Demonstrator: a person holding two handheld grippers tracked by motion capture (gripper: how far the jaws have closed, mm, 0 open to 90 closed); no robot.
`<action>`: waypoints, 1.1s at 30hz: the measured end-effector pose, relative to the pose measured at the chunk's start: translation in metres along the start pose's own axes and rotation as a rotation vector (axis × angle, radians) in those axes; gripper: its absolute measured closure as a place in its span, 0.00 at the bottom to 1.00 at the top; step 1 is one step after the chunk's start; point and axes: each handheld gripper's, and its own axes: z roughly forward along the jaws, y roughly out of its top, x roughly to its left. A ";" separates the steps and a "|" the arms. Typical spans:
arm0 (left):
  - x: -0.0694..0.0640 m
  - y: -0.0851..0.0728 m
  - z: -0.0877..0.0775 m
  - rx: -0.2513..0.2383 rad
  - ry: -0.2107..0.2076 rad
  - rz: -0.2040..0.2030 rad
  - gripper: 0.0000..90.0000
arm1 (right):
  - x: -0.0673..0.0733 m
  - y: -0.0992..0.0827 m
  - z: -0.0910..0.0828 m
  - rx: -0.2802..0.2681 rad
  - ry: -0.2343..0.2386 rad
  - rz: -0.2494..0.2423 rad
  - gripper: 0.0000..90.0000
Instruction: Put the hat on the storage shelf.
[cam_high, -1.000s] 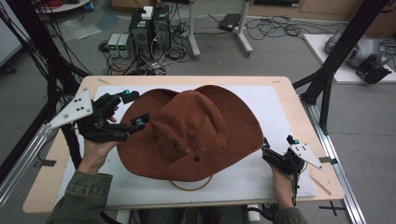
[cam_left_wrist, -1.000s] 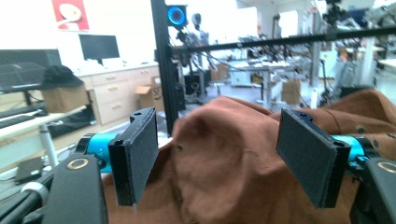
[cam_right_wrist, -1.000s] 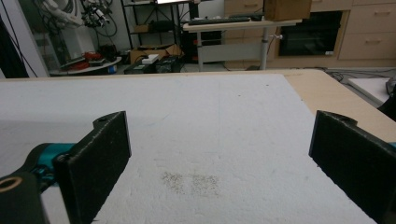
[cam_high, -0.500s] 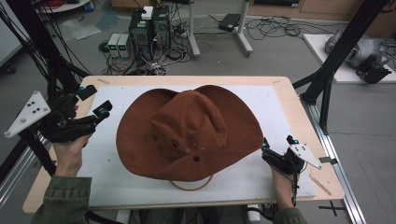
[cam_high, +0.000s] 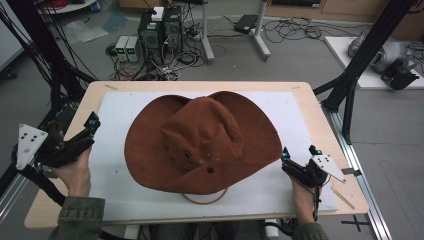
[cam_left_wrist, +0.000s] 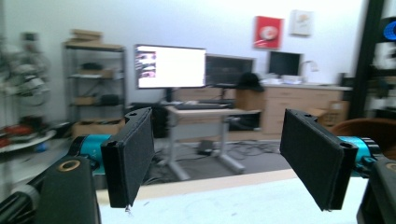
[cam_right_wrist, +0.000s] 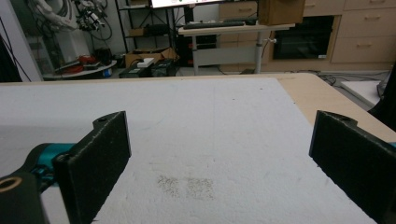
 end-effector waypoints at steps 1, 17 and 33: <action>0.000 -0.004 -0.002 -0.003 0.021 0.002 0.29 | -0.001 0.000 0.000 -0.005 -0.005 -0.004 0.05; -0.007 -0.082 -0.031 0.113 0.234 0.023 0.25 | 0.005 -0.001 -0.001 -0.016 -0.018 -0.025 0.05; -0.002 -0.092 -0.036 0.146 0.246 -0.026 0.24 | 0.005 -0.005 0.000 -0.001 -0.004 -0.007 0.05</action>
